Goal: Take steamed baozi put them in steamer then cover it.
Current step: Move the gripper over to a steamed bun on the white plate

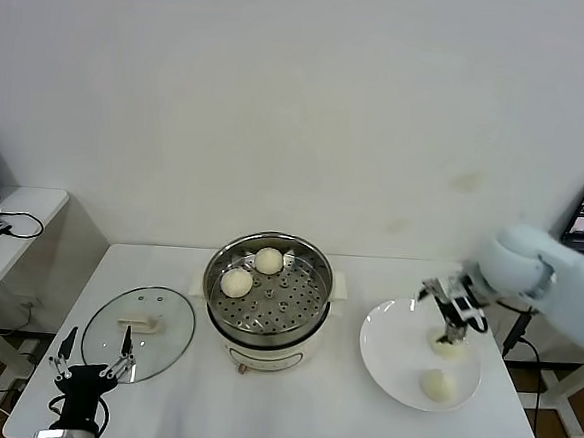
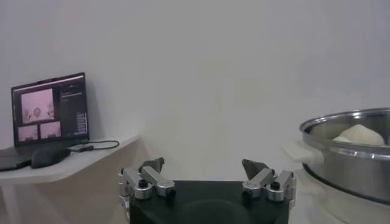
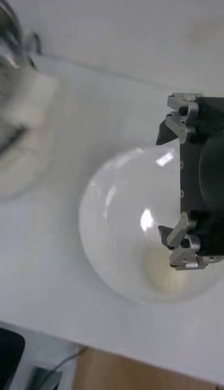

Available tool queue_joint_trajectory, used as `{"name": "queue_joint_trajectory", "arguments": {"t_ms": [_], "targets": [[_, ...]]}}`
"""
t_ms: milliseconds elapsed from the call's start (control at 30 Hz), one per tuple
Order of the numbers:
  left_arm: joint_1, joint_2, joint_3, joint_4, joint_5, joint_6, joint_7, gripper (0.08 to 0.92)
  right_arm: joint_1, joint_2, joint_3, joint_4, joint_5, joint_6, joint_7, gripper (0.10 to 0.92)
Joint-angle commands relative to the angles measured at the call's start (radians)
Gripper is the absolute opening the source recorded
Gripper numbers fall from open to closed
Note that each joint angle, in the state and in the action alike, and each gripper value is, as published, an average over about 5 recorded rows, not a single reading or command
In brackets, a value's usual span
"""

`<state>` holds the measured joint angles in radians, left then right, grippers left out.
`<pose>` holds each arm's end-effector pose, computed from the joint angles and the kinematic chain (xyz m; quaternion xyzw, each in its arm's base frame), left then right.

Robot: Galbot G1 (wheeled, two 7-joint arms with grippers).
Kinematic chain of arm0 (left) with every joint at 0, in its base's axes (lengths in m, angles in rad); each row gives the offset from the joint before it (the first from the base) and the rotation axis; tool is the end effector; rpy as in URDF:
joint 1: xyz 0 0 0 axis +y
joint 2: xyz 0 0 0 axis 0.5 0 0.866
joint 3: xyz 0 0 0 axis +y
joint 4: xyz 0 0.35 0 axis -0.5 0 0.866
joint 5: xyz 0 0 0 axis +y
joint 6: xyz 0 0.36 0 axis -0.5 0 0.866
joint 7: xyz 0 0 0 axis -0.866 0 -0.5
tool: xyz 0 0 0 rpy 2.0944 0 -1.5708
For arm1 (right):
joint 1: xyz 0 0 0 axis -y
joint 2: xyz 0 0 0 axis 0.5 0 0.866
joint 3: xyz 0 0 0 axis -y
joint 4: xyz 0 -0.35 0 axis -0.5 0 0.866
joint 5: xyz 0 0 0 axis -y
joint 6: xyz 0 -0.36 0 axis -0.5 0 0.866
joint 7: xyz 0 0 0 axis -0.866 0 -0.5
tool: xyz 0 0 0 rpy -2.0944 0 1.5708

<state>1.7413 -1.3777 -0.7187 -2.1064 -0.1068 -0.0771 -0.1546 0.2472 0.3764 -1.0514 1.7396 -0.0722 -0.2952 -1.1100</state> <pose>0.1364 0.0908 -0.3109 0.1012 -0.9910 -0.0844 0.0229 0.4195 -0.1388 -0.1205 0.5121 -0.4877 0.6024 0.3701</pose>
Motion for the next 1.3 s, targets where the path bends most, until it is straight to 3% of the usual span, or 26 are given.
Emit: {"name": "queue_joint_trajectory", "arguments": {"t_ms": [33, 333, 800, 1300], "targets": [[0.002, -0.001, 0.000, 0.001, 0.003, 0.001, 0.000, 0.823, -0.336, -0.102, 0.183, 0.018, -0.076, 0.015, 0.003, 0.823], [0.005, -0.004, 0.000, 0.000, 0.010, 0.001, 0.000, 0.823, -0.513, -0.049, 0.326, -0.045, -0.085, 0.027, 0.056, 0.823], [0.004, -0.010, -0.006, 0.007, 0.011, 0.001, 0.000, 0.823, -0.511, 0.039, 0.323, -0.130, -0.100, 0.020, 0.085, 0.822], [-0.007, -0.007, -0.003, 0.013, 0.010, 0.003, 0.000, 0.823, -0.430, 0.050, 0.287, -0.140, -0.070, 0.005, 0.058, 0.672]]}}
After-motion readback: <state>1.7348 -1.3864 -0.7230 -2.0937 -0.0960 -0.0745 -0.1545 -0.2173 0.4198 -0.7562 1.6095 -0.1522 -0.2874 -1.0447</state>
